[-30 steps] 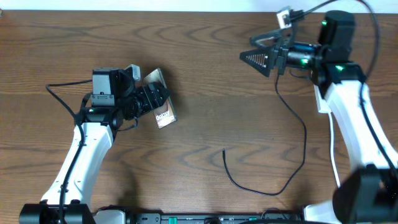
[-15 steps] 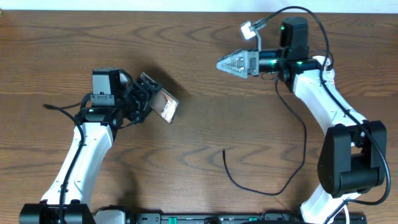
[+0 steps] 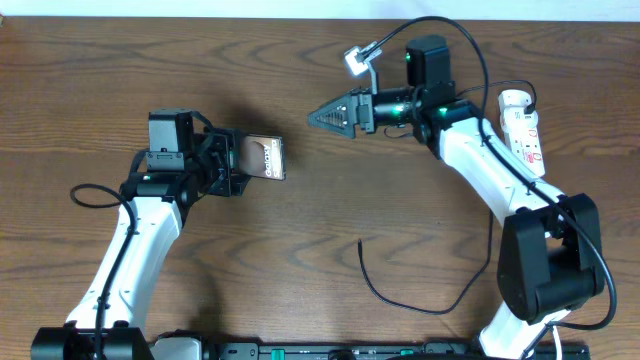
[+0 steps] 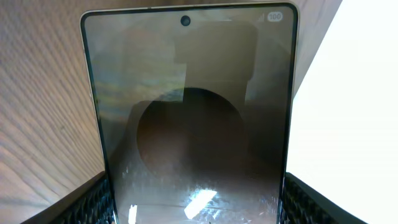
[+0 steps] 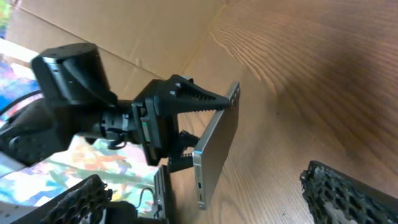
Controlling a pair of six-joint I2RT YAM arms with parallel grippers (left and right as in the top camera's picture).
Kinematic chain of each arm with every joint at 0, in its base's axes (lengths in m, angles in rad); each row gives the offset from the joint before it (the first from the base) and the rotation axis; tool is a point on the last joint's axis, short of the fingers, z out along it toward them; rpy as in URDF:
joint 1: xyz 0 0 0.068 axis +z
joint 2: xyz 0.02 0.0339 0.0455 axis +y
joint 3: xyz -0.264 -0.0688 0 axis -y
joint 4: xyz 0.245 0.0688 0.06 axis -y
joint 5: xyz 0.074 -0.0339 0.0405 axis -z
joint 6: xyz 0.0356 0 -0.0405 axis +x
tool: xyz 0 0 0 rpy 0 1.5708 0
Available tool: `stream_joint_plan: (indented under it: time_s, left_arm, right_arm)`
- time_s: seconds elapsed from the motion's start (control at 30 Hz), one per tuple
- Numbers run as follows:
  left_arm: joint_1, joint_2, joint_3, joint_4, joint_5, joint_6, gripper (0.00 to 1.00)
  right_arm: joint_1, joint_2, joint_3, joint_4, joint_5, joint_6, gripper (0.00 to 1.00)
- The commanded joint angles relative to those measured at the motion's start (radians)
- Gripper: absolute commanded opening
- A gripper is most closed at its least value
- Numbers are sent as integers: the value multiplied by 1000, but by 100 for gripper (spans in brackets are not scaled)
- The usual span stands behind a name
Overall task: Plug charger to phone and switch on socket
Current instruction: 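Move the right gripper toward the phone held by the left gripper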
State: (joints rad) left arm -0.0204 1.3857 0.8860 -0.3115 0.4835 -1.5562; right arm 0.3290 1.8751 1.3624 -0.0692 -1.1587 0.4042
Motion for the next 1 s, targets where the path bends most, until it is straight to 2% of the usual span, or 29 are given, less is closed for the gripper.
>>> stream_joint_plan:
  time_s: [0.0, 0.13, 0.87, 0.97]
  left_arm:
    - [3, -5, 45, 6, -6, -123, 7]
    - [3, -5, 45, 6, -6, -152, 7]
    - [2, -5, 45, 5, -5, -151, 7]
    - [1, -5, 45, 3, 2, -151, 7]
  right_arm:
    - [36, 5, 16, -15, 77, 10, 98]
    - [74, 5, 16, -55, 168, 11, 98]
    - [233, 6, 16, -84, 347, 10, 96]
    - [250, 8, 16, -84, 380, 11, 92]
